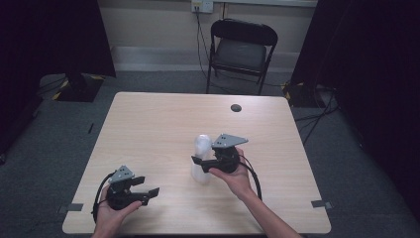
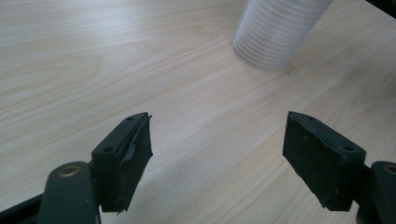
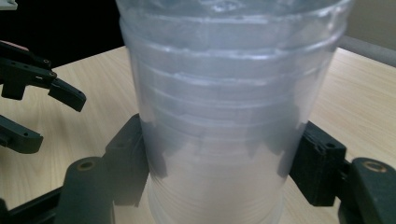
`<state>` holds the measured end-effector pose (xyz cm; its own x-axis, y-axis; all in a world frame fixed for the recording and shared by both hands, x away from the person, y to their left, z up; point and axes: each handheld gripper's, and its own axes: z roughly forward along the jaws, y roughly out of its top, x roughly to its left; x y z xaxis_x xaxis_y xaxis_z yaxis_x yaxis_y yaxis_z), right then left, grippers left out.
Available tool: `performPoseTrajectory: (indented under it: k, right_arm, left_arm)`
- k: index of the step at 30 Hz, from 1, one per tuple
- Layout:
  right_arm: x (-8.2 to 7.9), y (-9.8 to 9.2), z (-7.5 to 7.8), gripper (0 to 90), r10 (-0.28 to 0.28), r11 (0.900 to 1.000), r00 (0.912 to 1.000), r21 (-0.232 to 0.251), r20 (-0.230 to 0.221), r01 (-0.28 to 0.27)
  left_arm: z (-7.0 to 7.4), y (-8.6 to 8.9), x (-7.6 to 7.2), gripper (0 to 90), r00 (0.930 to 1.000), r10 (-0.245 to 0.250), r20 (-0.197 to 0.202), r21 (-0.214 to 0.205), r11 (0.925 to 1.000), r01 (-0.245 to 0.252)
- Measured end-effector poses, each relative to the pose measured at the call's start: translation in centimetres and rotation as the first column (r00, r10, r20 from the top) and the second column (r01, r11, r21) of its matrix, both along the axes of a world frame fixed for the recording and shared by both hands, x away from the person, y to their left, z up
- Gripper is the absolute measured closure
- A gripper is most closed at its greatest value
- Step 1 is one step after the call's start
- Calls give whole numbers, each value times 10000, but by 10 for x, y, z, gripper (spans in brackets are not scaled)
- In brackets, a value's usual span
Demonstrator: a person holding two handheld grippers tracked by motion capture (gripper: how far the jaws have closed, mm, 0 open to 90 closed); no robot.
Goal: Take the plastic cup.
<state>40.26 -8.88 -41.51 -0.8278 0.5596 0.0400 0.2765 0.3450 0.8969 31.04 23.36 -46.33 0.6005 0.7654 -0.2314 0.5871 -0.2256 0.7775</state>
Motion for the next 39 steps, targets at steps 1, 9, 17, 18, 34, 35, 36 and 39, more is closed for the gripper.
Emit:
performPoseTrajectory:
  k: [1,9,17,18,34,35,36,39]
  right_arm:
    - [0,0,1,309,-10,10000,10000,23,7,10]
    - [0,-1,2,312,11,9999,10000,150,43,-12]
    - [-1,-2,8,313,12,9992,9998,392,183,-19]
    - [-1,-2,9,313,19,9992,9998,394,175,-26]
    - [-1,-4,16,315,55,9973,9997,729,248,-73]
    - [-1,-4,16,315,67,9972,9997,747,237,-84]
    - [-1,-5,17,315,125,9969,9996,773,238,-143]
    - [-1,-5,21,317,164,9965,9994,816,306,-188]
  left_arm:
    - [0,0,0,236,10000,-22,-25,7,10000,22]
    - [0,0,0,235,9999,-87,-73,26,10000,87]
    - [-1,-1,1,235,9998,-133,-120,72,9999,134]
    - [-1,-1,1,235,9998,-132,-120,74,9999,132]
    - [-1,-1,1,234,9999,-94,-127,106,9999,95]
    - [-1,-1,1,234,9999,-96,-129,111,9999,98]
    - [-1,-1,2,234,9999,-96,-130,123,9999,98]
    - [-1,-1,2,233,9999,-100,-123,139,9999,101]
